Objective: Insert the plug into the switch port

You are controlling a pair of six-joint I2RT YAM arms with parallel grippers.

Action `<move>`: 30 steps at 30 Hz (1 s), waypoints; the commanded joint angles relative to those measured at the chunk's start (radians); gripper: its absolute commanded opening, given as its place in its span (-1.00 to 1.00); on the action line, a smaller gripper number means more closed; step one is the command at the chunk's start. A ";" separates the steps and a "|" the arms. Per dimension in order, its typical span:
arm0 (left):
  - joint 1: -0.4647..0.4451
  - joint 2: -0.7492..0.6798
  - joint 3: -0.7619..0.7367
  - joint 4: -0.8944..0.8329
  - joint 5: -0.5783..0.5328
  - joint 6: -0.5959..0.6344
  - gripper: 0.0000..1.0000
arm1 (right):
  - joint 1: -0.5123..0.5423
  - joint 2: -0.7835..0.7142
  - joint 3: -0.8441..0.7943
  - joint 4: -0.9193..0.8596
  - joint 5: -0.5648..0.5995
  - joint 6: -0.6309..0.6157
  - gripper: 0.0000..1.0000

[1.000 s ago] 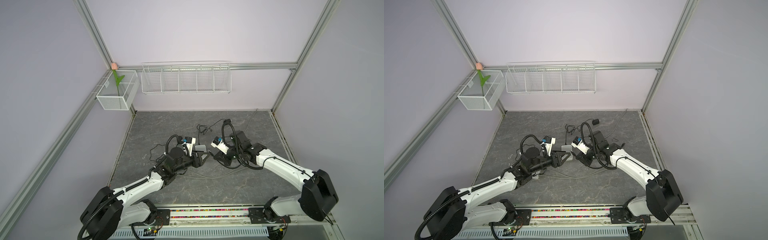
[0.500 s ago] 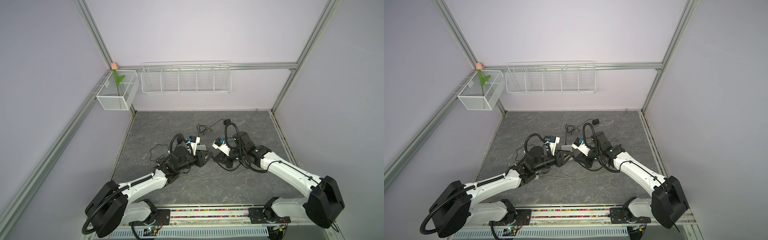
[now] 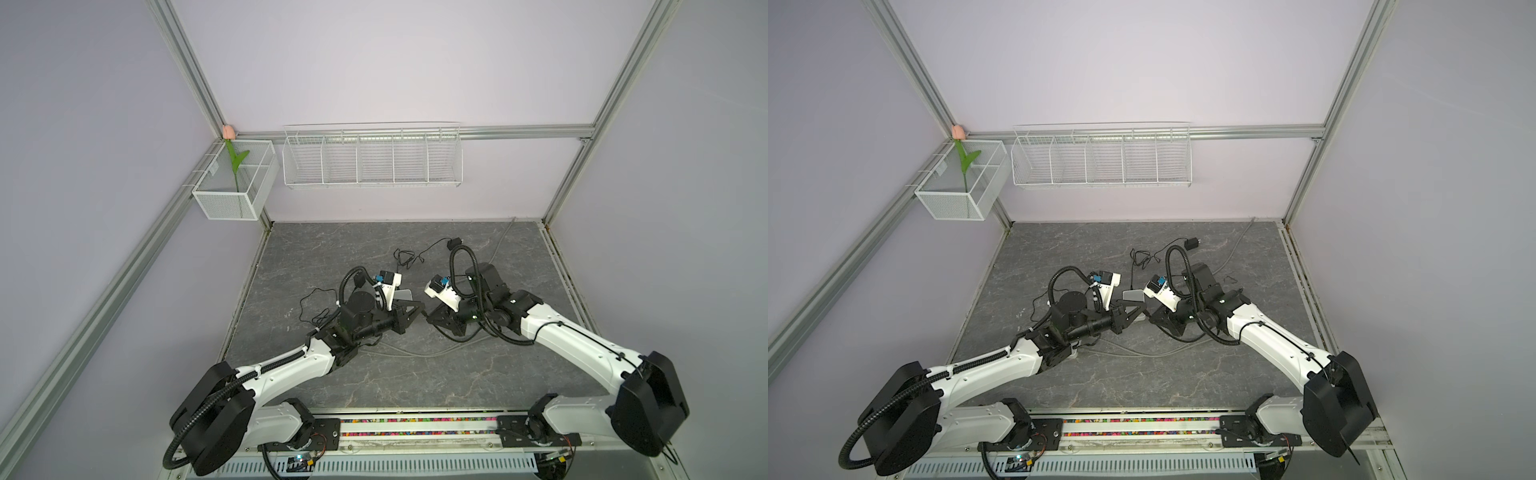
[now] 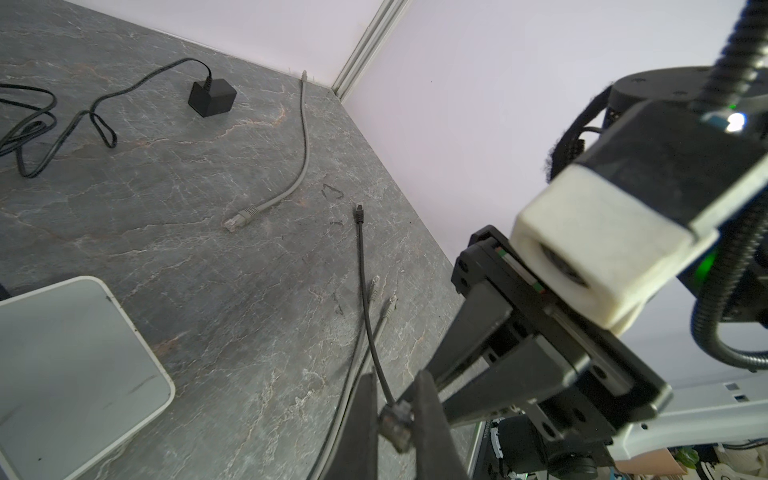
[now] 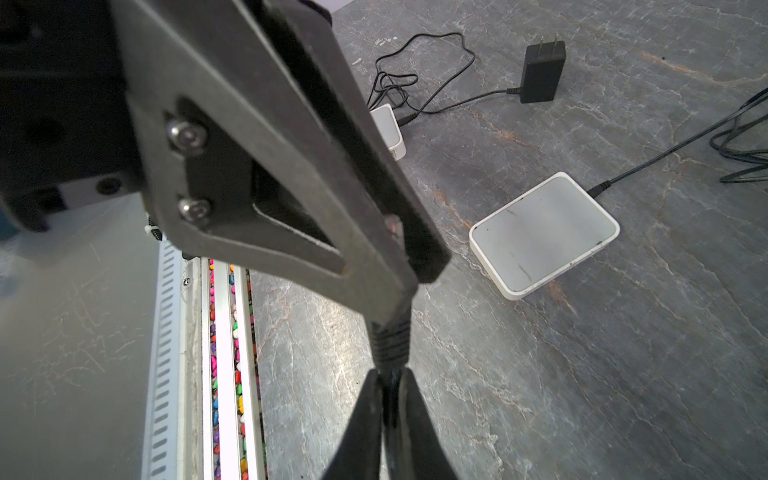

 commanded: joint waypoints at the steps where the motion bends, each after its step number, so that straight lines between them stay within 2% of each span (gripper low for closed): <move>1: -0.005 -0.045 -0.008 0.018 0.023 0.053 -0.99 | 0.002 -0.063 -0.015 0.027 -0.089 0.025 -0.42; 6: -0.005 -0.109 -0.024 -0.003 0.057 0.119 -1.00 | -0.008 -0.138 -0.050 0.113 -0.175 0.168 0.24; 7: -0.005 -0.119 -0.026 -0.001 0.066 0.128 -1.00 | -0.010 -0.134 -0.035 0.089 -0.182 0.195 0.32; 9: -0.005 -0.134 -0.029 -0.001 0.089 0.145 -1.00 | -0.019 -0.092 0.022 0.000 -0.303 0.188 0.38; 10: -0.005 -0.139 -0.031 -0.002 0.096 0.150 -1.00 | -0.019 -0.073 0.046 -0.031 -0.332 0.181 0.49; 11: -0.005 -0.141 -0.035 0.000 0.103 0.155 -1.00 | -0.019 -0.061 0.057 -0.039 -0.338 0.186 0.62; 13: -0.004 -0.142 -0.040 0.013 0.124 0.162 -1.00 | -0.019 -0.073 0.041 -0.003 -0.321 0.199 0.72; 17: -0.005 -0.140 -0.045 0.037 0.162 0.162 -1.00 | -0.017 -0.150 -0.013 0.084 -0.237 0.225 0.83; 20: -0.005 -0.144 -0.045 0.036 0.165 0.163 -1.00 | -0.015 -0.208 -0.022 0.075 -0.154 0.219 0.91; 21: -0.005 -0.149 -0.045 0.034 0.169 0.166 -1.00 | -0.013 -0.229 -0.023 0.066 -0.123 0.213 0.99; 22: -0.005 -0.150 -0.045 0.033 0.171 0.167 -1.00 | -0.013 -0.248 -0.025 0.061 -0.098 0.210 0.80; 24: -0.005 -0.157 -0.045 0.031 0.174 0.168 -1.00 | -0.012 -0.299 -0.049 0.086 -0.024 0.225 0.78; 27: -0.005 -0.166 -0.040 0.026 0.172 0.173 -1.00 | -0.013 -0.364 -0.173 0.232 0.213 0.352 0.78; 28: -0.005 -0.168 -0.039 0.022 0.169 0.174 -1.00 | -0.013 -0.374 -0.203 0.262 0.247 0.385 0.78; 29: -0.004 -0.171 -0.037 0.017 0.167 0.175 -1.00 | -0.019 -0.385 -0.229 0.271 0.226 0.389 0.78; 30: -0.005 -0.173 -0.034 0.010 0.165 0.179 -1.00 | -0.019 -0.396 -0.255 0.302 0.155 0.384 0.78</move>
